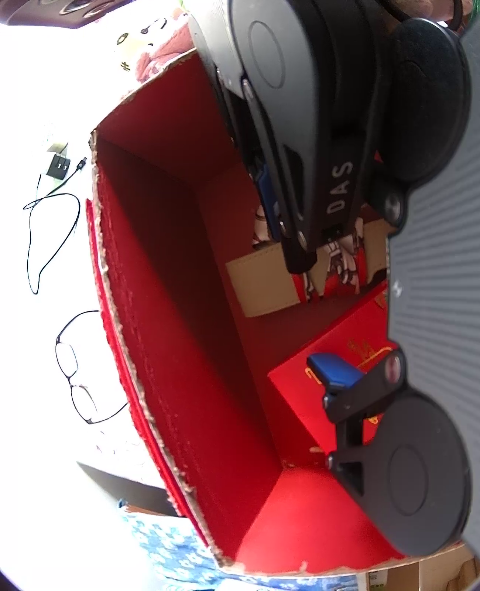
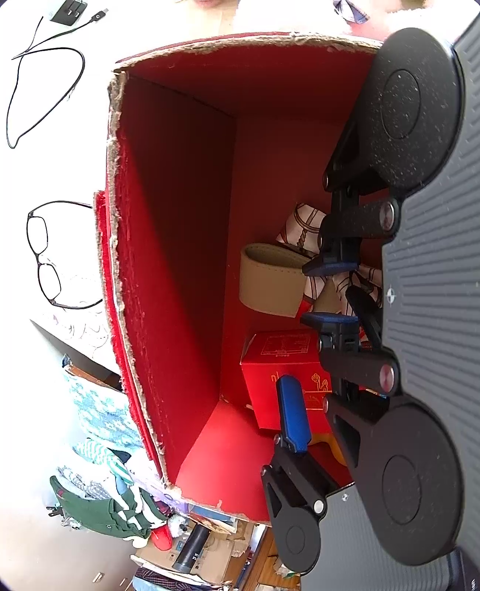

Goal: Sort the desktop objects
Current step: 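Lower the strap and scarf into the red box beside the gift box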

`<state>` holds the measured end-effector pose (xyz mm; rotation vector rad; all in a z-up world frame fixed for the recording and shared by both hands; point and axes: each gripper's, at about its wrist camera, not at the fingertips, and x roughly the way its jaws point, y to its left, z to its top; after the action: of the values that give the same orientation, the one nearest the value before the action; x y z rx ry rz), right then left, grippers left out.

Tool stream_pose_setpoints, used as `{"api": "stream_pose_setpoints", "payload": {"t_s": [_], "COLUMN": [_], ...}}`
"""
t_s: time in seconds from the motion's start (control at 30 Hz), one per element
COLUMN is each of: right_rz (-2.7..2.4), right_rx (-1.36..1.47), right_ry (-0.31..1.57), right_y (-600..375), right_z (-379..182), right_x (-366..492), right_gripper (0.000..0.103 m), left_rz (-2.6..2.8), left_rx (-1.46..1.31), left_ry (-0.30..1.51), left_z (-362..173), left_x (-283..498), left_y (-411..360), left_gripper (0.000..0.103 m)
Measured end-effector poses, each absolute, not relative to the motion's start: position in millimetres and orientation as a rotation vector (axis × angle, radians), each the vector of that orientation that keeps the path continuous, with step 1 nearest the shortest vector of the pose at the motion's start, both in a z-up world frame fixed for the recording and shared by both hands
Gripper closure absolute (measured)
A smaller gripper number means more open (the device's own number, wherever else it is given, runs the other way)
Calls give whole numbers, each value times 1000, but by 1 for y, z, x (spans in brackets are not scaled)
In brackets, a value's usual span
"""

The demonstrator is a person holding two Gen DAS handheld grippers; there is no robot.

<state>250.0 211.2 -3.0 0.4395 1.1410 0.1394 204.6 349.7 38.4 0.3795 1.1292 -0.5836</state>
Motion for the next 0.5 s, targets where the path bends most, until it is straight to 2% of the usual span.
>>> {"api": "stream_pose_setpoints", "payload": {"t_s": [0.5], "right_rz": [80], "right_rx": [414], "right_ry": [1095], "right_y": [213], "right_z": [1], "right_x": [247], "right_gripper": [80], "left_rz": [-553], "left_rx": [357], "left_ry": [1139], "left_z": [37], "left_x": [209], "left_y": [351], "left_gripper": [24]}}
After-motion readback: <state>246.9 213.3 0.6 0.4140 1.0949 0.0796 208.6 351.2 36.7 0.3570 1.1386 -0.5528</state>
